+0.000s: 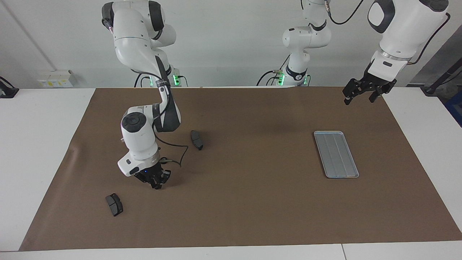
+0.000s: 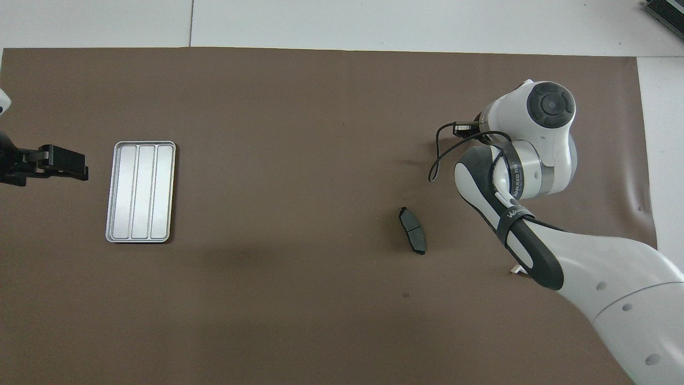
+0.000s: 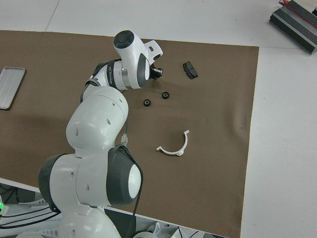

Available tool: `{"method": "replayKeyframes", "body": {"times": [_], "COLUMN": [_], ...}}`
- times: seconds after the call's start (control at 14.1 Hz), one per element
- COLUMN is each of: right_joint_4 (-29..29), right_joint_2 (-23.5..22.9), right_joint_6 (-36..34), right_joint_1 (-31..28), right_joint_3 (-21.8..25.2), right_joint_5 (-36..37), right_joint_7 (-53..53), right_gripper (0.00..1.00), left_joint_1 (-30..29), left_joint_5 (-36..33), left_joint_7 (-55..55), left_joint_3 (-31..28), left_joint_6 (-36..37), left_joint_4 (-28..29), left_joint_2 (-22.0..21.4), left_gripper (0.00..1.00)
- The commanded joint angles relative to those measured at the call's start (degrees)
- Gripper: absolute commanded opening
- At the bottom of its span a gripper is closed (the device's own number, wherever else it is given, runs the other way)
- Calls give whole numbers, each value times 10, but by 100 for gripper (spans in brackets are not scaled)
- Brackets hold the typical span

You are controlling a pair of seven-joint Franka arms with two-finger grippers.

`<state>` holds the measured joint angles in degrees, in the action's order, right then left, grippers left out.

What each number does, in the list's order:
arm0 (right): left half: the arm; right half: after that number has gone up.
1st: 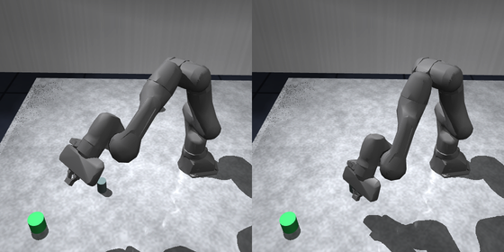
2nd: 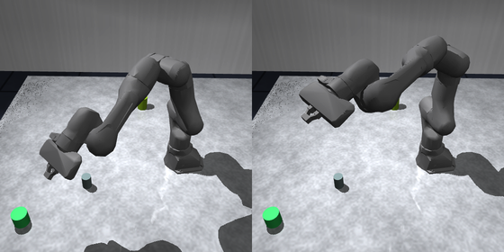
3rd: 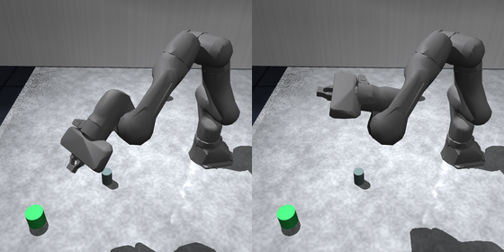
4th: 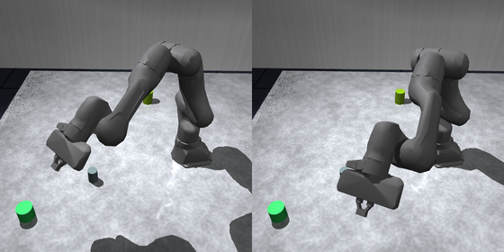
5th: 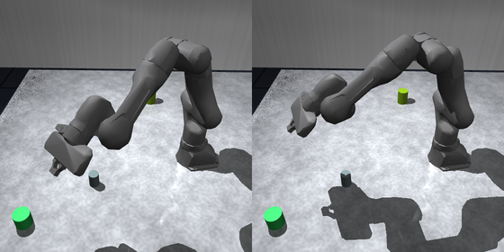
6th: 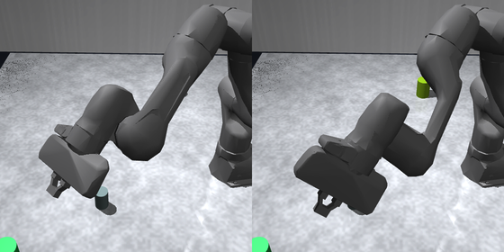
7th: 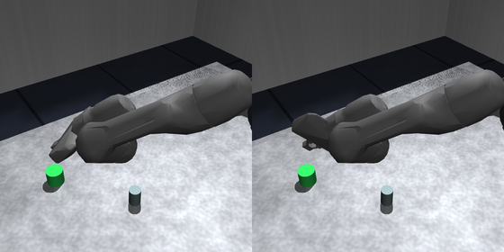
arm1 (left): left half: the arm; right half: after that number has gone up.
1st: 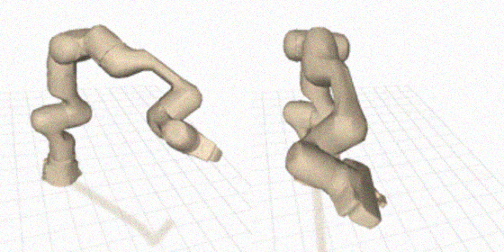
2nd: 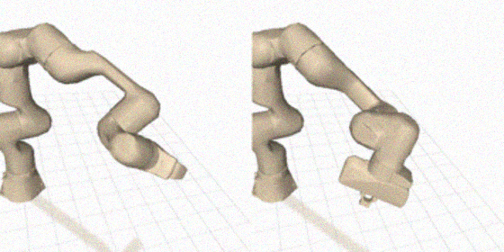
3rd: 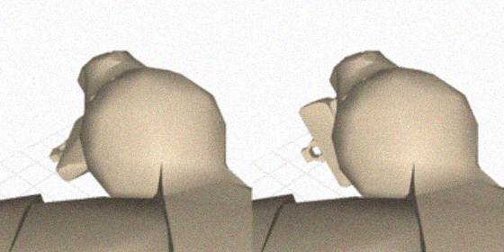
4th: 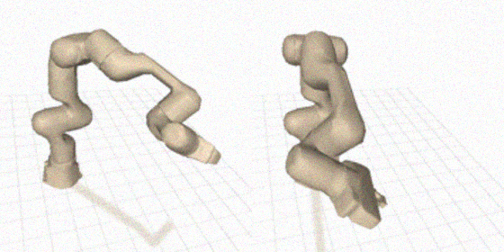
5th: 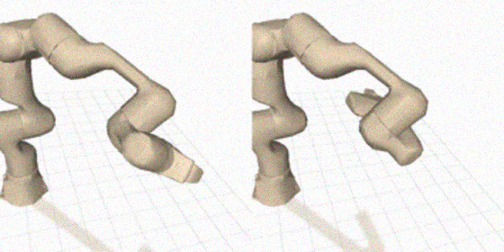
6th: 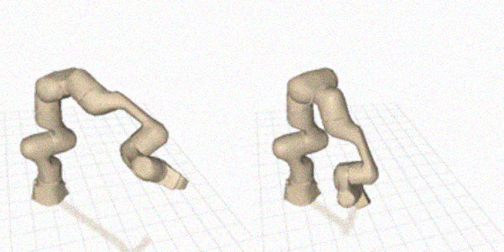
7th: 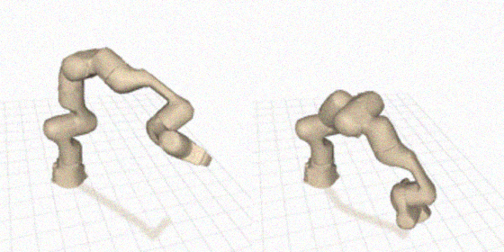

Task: Place bearing gear from tray to pile
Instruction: 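Carry the gear to the pile near the dark block and release it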

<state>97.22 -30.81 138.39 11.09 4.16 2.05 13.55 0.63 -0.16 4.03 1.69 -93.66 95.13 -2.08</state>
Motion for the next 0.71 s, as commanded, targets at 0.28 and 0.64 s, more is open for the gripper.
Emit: {"method": "replayKeyframes", "body": {"times": [0.28,0.64], "right_joint_4": [3,0], "right_joint_2": [33,121], "right_joint_6": [-8,-128], "right_joint_1": [-4,-12], "right_joint_3": [-6,-4], "right_joint_5": [0,1], "right_joint_7": [-8,-9], "right_gripper": [100,100], "left_joint_1": [0,1], "left_joint_5": [-11,-11], "left_joint_7": [-4,-4], "left_joint_3": [-1,-1], "left_joint_6": [-2,-2], "left_joint_4": [12,12], "left_joint_2": [-12,-12], "left_gripper": [100,100]}}
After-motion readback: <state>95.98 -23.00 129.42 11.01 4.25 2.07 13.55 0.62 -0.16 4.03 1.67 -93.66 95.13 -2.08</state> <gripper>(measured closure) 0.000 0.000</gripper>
